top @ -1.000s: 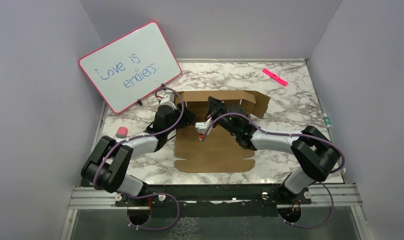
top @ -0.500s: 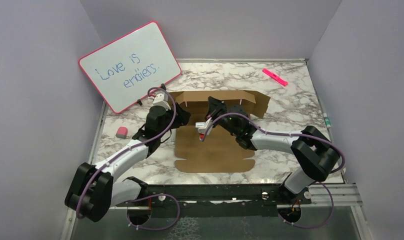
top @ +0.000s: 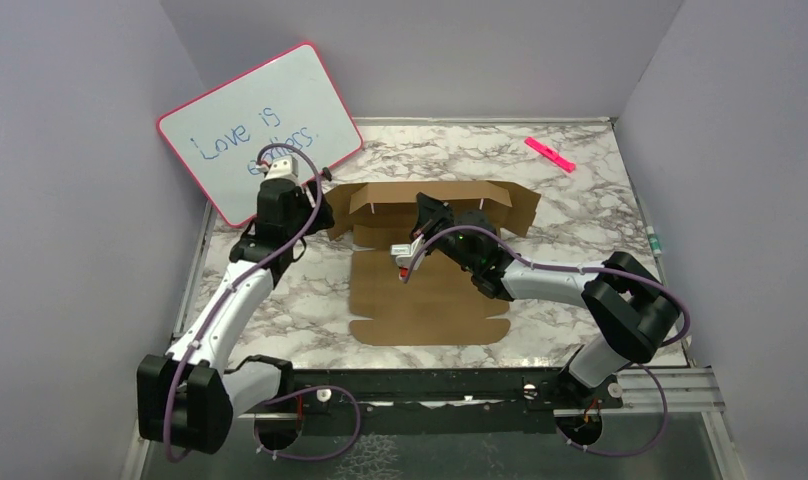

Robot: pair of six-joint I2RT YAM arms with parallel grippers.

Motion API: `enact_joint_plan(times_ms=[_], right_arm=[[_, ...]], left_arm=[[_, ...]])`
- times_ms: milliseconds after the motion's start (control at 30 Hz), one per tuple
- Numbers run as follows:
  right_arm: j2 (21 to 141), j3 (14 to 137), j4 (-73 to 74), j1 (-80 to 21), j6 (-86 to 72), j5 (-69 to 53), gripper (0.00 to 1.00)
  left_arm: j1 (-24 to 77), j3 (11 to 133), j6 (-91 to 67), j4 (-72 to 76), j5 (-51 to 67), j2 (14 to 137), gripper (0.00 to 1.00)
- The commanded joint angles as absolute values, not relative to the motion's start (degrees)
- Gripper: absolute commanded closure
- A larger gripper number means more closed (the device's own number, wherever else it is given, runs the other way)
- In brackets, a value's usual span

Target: Fold the paper box

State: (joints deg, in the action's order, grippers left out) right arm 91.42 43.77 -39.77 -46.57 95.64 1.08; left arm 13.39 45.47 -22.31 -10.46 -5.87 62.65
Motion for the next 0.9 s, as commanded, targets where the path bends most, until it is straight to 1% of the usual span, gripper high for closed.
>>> enact_joint_plan(times_ms=[0, 100, 267, 433, 567, 700, 800, 867], right_arm=[[91.49, 44.87, -39.53, -47.09, 95.45, 1.30, 0.99], [91.49, 44.76, -39.50, -47.11, 95.45, 1.07, 0.99], [91.30, 44.73, -39.43, -47.11, 95.36, 1.08, 0.99], [91.45, 45.13, -39.24, -47.10, 95.33, 1.14, 0.99], [91.50, 45.04, -39.88, -47.11, 95.21, 1.05, 0.99], [91.45, 45.25, -39.91, -47.11, 95.19, 1.23, 0.99], [91.61, 45.32, -40.33, -47.09, 95.19, 1.54, 0.99], [91.73, 45.20, -40.84, -47.11, 95.19, 1.65, 0.99]], left_arm=[[8.74, 48.57, -13.70, -15.21, 2.57, 67.19, 0.27], [7.56, 50.98, -10.24, -14.43, 7.47, 70.61, 0.28], [6.77, 54.16, -5.55, -13.92, 10.75, 75.76, 0.31], [6.74, 55.99, -3.87, -13.37, 16.10, 78.36, 0.46], [6.76, 55.89, -2.79, -13.17, 20.09, 77.90, 0.64], [6.72, 54.77, -2.55, -13.10, 20.40, 75.72, 0.78], [6.80, 53.83, -3.21, -13.10, 20.66, 73.96, 0.86], [6.96, 53.07, -4.40, -13.10, 21.08, 72.85, 0.89]])
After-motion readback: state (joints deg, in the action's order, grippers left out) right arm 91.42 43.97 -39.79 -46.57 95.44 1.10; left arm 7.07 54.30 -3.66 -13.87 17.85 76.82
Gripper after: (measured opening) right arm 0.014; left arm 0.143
